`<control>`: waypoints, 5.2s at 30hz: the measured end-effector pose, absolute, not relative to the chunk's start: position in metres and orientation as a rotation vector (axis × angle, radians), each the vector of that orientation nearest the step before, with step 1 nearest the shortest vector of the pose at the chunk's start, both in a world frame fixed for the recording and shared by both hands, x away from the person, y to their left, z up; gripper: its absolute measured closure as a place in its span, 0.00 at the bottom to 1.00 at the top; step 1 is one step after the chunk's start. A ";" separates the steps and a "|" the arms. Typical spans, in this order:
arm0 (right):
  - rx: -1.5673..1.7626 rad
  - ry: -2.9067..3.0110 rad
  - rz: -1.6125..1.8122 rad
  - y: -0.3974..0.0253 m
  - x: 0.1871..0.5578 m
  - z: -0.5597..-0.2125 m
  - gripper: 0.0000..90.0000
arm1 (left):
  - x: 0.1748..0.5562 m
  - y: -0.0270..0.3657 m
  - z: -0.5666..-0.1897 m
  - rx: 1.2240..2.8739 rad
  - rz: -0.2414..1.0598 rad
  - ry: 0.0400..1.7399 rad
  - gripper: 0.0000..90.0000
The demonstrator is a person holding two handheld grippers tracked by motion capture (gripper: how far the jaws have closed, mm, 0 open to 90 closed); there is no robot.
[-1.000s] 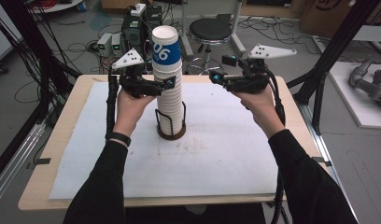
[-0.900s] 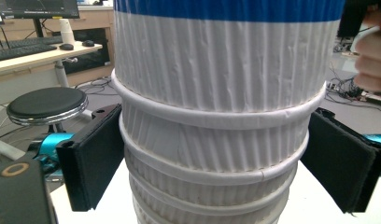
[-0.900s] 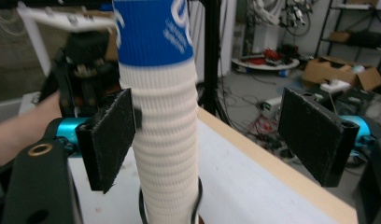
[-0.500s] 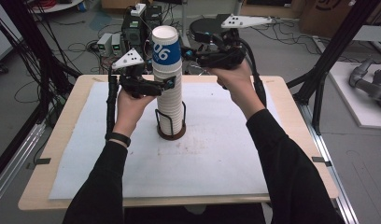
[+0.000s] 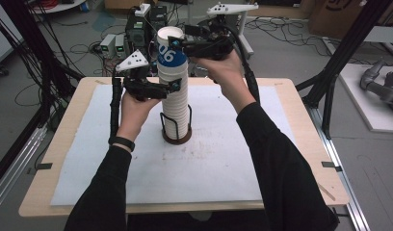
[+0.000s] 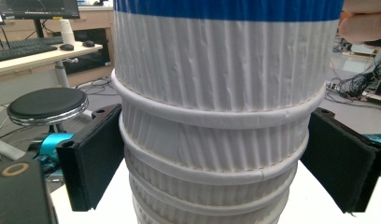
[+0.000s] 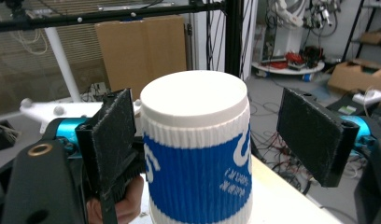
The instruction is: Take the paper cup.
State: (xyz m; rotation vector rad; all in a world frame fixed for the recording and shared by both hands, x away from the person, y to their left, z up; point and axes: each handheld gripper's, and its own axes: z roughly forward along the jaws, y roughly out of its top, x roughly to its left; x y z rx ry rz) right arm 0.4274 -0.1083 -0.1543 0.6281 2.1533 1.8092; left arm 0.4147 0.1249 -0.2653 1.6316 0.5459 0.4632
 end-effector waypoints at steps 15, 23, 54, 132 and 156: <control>0.595 2.152 1.753 -0.094 0.426 -0.154 0.34 | 0.414 0.125 -0.265 1.635 0.466 0.549 0.12; 0.577 2.104 1.801 -0.099 0.424 -0.149 0.35 | 0.414 0.124 -0.265 1.635 0.467 0.548 0.12; 0.414 1.929 1.895 -0.135 0.381 -0.093 0.35 | 0.413 0.123 -0.264 1.640 0.475 0.554 0.12; 0.615 2.169 1.796 -0.257 0.319 -0.342 0.35 | 0.345 0.168 -0.299 1.642 0.536 0.528 0.09; 0.638 2.183 1.783 -0.253 0.318 -0.362 0.35 | 0.304 0.161 -0.380 1.658 0.473 0.539 0.09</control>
